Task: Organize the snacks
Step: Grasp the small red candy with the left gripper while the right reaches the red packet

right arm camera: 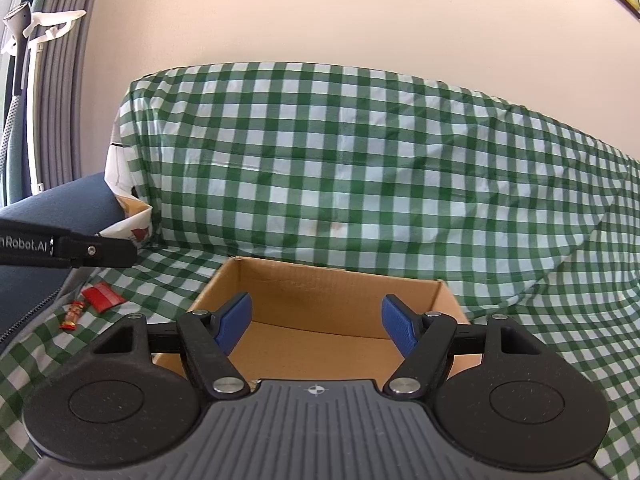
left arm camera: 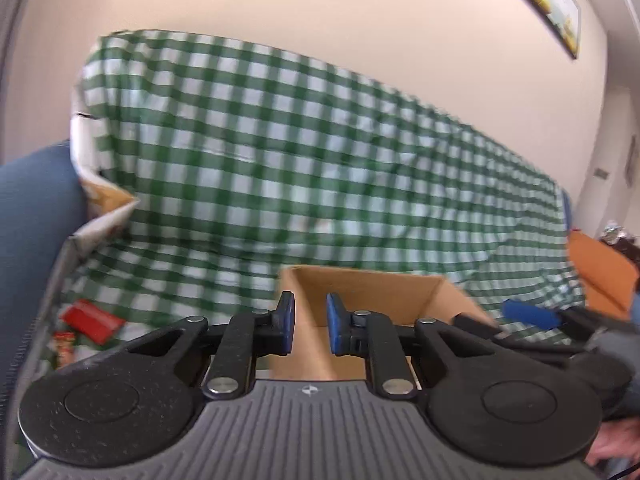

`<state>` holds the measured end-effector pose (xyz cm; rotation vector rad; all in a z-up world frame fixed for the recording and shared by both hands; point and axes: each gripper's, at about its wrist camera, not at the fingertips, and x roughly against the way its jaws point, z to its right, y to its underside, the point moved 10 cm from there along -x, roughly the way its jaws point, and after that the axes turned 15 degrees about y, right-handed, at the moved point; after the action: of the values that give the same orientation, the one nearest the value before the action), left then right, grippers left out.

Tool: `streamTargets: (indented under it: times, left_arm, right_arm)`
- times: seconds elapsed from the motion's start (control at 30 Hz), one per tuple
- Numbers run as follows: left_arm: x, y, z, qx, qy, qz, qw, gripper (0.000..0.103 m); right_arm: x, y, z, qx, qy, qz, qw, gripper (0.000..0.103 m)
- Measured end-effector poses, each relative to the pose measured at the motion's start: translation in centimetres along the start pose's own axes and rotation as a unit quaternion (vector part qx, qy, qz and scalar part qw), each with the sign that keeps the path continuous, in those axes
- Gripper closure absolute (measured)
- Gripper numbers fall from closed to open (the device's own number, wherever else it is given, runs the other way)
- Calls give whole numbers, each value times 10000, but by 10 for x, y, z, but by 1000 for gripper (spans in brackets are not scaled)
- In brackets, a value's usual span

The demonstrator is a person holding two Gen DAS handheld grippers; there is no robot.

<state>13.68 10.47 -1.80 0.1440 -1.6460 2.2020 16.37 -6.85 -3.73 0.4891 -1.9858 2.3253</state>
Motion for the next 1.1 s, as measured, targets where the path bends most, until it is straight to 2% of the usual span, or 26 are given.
streamTargets:
  times: [0.1, 0.13, 0.17, 0.2, 0.23, 0.27, 0.47, 0.63, 0.73, 0.87, 0.93, 1.03, 1.1]
  left_arm:
    - [5, 7, -43, 342, -518, -84, 9980, 93]
    - [7, 7, -56, 457, -650, -74, 9968, 93]
    - [10, 8, -68, 549, -776, -57, 9955, 93]
    - [13, 10, -79, 611, -899, -41, 9941, 93]
    - [15, 14, -89, 640, -1032, -55, 9926, 93]
    - [15, 20, -100, 641, -1197, -99, 9907, 93]
    - [15, 56, -154, 454, -2112, -276, 9760, 93]
    - [11, 72, -197, 580, -2903, -554, 9536, 91]
    - [1, 78, -211, 706, -2922, -611, 9518, 91]
    - [-14, 85, -224, 877, -3015, -653, 9472, 80]
    - [-20, 89, -228, 963, -3170, -715, 9408, 74]
    - [-26, 89, -235, 1063, -3203, -683, 9388, 73]
    - [-27, 88, -237, 1043, -3213, -687, 9387, 71]
  right_arm:
    - [0, -1, -17, -35, -158, -34, 9999, 35]
    - [-1, -2, -24, -56, -246, -48, 9997, 47]
    - [-1, -2, -30, -66, -340, -72, 9994, 63]
    - [-3, -2, -36, -86, -438, -109, 9989, 71]
    - [-4, -3, -42, -126, -549, -153, 9983, 86]
    - [-5, -4, -47, -189, -663, -192, 9974, 94]
    - [-10, -3, -73, -326, -913, -384, 9946, 93]
    - [-14, -3, -88, -359, -1111, -486, 9920, 93]
    - [-15, -5, -95, -391, -1219, -490, 9906, 93]
    - [-16, -3, -103, -439, -1337, -571, 9884, 93]
    - [-15, -3, -106, -411, -1414, -575, 9874, 92]
    - [-14, -2, -110, -330, -1577, -593, 9852, 87]
    - [-13, -4, -113, -313, -1693, -669, 9828, 79]
